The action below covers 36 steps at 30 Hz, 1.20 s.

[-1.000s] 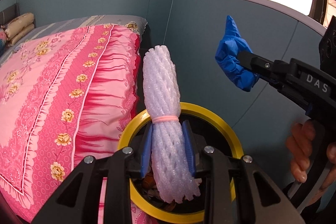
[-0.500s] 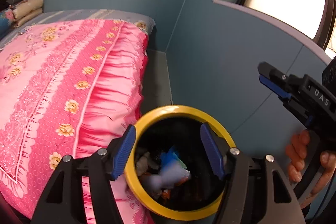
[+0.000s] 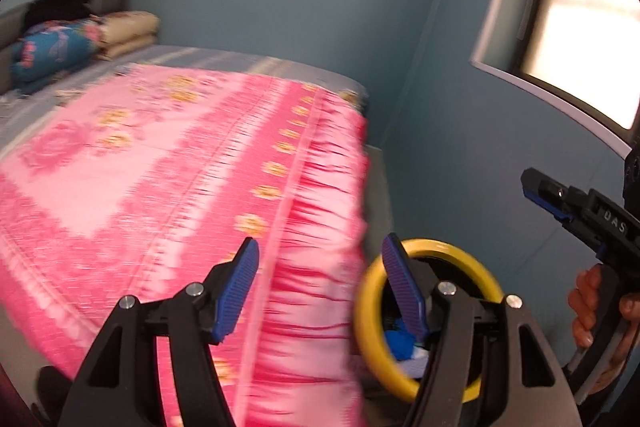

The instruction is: Collect trash

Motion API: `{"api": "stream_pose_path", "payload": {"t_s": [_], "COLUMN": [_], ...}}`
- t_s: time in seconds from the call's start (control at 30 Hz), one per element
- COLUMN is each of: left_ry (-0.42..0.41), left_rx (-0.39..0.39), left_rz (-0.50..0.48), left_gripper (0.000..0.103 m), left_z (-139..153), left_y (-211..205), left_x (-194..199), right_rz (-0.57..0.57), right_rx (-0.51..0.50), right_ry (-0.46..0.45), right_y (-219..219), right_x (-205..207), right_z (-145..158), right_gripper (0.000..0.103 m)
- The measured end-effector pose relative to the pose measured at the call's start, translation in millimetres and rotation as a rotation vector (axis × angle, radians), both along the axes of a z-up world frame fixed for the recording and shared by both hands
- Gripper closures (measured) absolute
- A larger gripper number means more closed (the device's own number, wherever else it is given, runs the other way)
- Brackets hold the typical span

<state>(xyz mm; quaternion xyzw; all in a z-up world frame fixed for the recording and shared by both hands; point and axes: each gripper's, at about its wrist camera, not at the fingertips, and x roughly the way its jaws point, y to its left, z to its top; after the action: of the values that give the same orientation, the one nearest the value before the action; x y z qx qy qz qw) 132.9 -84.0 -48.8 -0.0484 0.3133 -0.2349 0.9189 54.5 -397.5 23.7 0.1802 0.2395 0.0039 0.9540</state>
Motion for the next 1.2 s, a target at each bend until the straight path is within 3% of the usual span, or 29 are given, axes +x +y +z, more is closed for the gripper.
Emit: {"api": "stream_pose_path", "payload": {"t_s": [0.13, 0.17, 0.23, 0.3, 0.47, 0.7, 0.83, 1.2], "left_ry": [-0.029, -0.034, -0.054, -0.09, -0.195, -0.294, -0.324, -0.335], "left_rx": [0.02, 0.023, 0.029, 0.036, 0.021, -0.011, -0.007, -0.002], "left_rz": [0.116, 0.142, 0.192, 0.241, 0.331, 0.372, 0.385, 0.393], "left_gripper": [0.038, 0.036, 0.029, 0.022, 0.008, 0.008, 0.008, 0.008], "left_z": [0, 1, 3, 7, 21, 38, 44, 40], "left_y": [46, 55, 74, 92, 121, 125, 120, 107], "left_x": [-6, -7, -11, -17, -39, -74, -96, -120], "right_rz": [0.128, 0.131, 0.111, 0.103, 0.066, 0.005, -0.013, -0.015], "right_rx": [-0.04, -0.048, -0.071, -0.09, -0.151, -0.164, -0.199, -0.163], "right_ry": [0.056, 0.062, 0.059, 0.047, -0.049, -0.25, -0.287, -0.237], "right_y": [52, 61, 88, 104, 154, 169, 172, 168], "right_x": [36, 41, 48, 49, 30, -16, -32, -44], "right_z": [-11, -13, -18, -19, -16, -6, -1, 3], "right_gripper": [0.059, 0.055, 0.037, 0.034, 0.009, 0.008, 0.008, 0.008]}}
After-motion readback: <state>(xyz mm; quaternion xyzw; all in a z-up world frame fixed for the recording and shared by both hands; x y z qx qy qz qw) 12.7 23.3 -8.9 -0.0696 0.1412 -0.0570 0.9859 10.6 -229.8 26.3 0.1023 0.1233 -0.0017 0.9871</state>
